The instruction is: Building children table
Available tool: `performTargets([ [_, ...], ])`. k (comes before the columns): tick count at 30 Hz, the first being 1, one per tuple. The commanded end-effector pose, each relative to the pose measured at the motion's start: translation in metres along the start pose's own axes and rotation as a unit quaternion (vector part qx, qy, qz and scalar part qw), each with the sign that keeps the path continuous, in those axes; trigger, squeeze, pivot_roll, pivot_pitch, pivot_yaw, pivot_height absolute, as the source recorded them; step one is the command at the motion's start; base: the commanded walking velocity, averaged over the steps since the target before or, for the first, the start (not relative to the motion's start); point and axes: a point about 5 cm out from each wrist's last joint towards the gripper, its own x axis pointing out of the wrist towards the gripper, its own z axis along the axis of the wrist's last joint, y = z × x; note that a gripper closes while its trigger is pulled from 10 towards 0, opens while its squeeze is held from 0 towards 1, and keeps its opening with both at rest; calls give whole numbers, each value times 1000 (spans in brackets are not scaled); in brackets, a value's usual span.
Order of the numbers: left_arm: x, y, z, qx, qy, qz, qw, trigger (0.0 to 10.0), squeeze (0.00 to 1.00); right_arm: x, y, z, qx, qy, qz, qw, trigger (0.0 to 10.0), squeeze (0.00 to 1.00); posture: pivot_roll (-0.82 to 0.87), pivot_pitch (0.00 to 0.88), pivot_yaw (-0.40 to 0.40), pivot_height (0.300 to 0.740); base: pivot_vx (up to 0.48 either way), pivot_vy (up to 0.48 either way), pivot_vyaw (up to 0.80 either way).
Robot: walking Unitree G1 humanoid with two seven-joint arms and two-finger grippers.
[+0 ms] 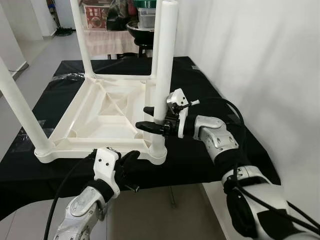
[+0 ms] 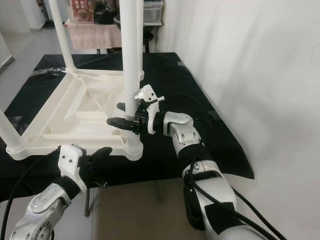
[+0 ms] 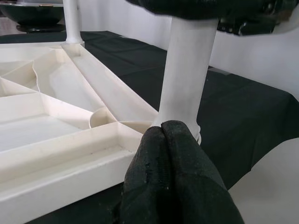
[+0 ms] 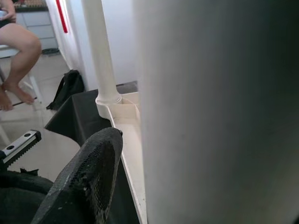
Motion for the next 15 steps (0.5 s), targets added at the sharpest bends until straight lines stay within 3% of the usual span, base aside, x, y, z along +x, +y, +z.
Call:
performTargets([
  [1, 0, -3, -2, 4, 4, -1, 1000, 10000, 0, 0, -1, 6, -5, -3, 15, 1000, 10000, 0, 89, 0, -82, 740, 0, 0, 0],
  [2, -1, -3, -1, 4, 5, -1, 1000, 10000, 0, -1, -1, 7, 0, -6, 24, 1000, 10000, 0, 90, 0, -82, 740, 0, 0, 0],
  [3, -1, -3, -1, 4, 5, -1, 1000, 10000, 0, -3, -1, 8, 10, -12, 39, 999, 2941, 0, 86, 0, -81, 740, 0, 0, 0],
  [4, -1, -3, -1, 3, 5, -1, 1000, 10000, 0, -4, 0, 9, 17, -16, 49, 999, 2941, 0, 86, 0, -81, 740, 0, 0, 0],
  [5, -1, -3, -1, 3, 5, -1, 1000, 10000, 0, -5, 0, 8, 22, -17, 55, 998, 0, 0, 84, 0, -80, 740, 0, 0, 0],
  [11, -1, -4, -2, 1, 5, -4, 1000, 10000, 0, -10, -2, 5, 27, -17, 71, 997, 0, 0, 82, 0, -77, 740, 0, 0, 0],
  [15, -1, -4, -1, 0, 5, -4, 1000, 10000, 0, -10, -5, -1, 17, -19, 25, 999, 0, 0, 72, 0, -73, 740, 0, 0, 0],
])
